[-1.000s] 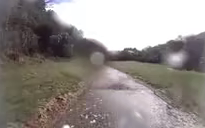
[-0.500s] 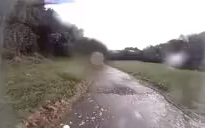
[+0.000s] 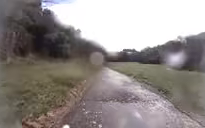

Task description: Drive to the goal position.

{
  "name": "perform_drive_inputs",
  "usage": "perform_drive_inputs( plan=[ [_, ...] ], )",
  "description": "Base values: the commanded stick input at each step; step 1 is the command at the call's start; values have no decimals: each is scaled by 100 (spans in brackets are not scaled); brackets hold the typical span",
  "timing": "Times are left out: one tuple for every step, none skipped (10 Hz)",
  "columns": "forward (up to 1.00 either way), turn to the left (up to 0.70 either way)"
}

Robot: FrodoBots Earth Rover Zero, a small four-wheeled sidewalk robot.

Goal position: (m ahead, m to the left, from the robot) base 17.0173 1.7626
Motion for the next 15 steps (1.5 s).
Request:
perform_drive_inputs(
  plan=[
    [70, 0],
    [70, 0],
    [70, 0],
    [70, 0],
    [70, 0],
    [70, 0],
    [70, 0],
    [70, 0],
    [70, 0],
    [70, 0],
    [70, 0],
    [70, 0],
    [70, 0],
    [70, 0],
    [70, 0]
  ],
)
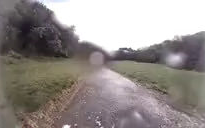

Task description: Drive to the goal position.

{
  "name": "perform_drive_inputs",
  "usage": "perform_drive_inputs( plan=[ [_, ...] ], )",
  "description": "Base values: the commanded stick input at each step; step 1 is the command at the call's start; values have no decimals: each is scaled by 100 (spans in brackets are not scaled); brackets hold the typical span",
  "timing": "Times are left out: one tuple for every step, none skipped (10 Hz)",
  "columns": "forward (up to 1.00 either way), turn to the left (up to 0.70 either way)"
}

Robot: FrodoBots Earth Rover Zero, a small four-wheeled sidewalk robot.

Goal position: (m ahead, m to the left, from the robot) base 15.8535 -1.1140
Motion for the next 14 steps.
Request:
perform_drive_inputs(
  plan=[
    [70, 0],
    [70, 0],
    [70, 0],
    [70, 0],
    [70, 0],
    [70, 0],
    [70, 0],
    [70, 0],
    [70, 0],
    [70, 0],
    [70, 0],
    [70, 0],
    [70, 0],
    [70, 0]
  ],
)
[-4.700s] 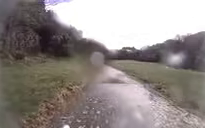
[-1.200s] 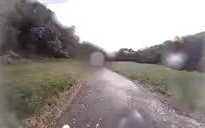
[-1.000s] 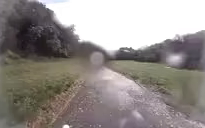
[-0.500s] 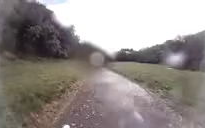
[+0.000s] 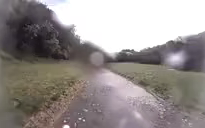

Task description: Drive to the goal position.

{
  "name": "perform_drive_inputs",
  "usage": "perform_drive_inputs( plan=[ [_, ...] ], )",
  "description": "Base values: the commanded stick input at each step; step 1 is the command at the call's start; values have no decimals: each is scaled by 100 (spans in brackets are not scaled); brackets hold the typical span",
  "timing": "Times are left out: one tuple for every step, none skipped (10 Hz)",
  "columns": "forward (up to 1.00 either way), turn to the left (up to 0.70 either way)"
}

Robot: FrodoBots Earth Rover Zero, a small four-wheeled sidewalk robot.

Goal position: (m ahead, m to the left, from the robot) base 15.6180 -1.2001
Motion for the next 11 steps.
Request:
perform_drive_inputs(
  plan=[
    [70, 0],
    [70, 0],
    [70, 0],
    [70, 0],
    [70, 0],
    [70, 0],
    [70, 0],
    [70, 0],
    [70, 0],
    [70, 0],
    [70, 0]
  ],
)
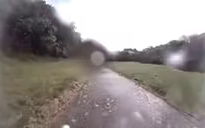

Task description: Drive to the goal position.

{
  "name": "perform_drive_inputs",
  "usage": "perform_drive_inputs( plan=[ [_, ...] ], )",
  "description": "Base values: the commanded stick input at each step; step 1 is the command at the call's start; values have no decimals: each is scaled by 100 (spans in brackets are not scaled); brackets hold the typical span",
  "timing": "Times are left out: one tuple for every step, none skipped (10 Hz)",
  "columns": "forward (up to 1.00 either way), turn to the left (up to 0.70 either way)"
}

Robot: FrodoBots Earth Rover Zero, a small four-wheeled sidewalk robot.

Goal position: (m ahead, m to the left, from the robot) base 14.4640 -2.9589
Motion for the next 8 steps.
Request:
perform_drive_inputs(
  plan=[
    [70, 0],
    [70, 0],
    [70, 0],
    [70, 0],
    [70, 0],
    [70, 0],
    [70, 0],
    [70, 0]
  ],
)
